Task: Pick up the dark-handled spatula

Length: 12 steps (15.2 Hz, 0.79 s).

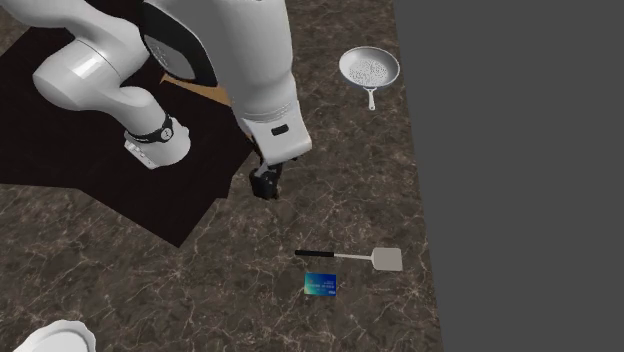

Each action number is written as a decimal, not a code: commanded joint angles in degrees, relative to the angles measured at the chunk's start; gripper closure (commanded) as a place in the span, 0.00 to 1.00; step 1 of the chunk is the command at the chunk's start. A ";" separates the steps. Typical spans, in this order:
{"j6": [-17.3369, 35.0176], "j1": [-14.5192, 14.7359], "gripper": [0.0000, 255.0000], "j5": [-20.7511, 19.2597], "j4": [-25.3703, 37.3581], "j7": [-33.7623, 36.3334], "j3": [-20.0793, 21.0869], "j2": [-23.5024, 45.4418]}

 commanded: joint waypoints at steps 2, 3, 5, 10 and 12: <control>3.05 0.02 0.00 0.50 3.02 -2.79 -0.46 6.87; 3.82 -0.02 0.00 0.70 4.23 -3.69 -0.55 9.12; 5.16 -0.13 0.00 1.12 6.85 -5.47 -0.62 13.65; 7.36 -0.70 0.00 1.99 14.62 -9.55 -0.29 25.04; 7.78 -0.99 0.00 2.20 18.23 -11.01 -0.01 29.62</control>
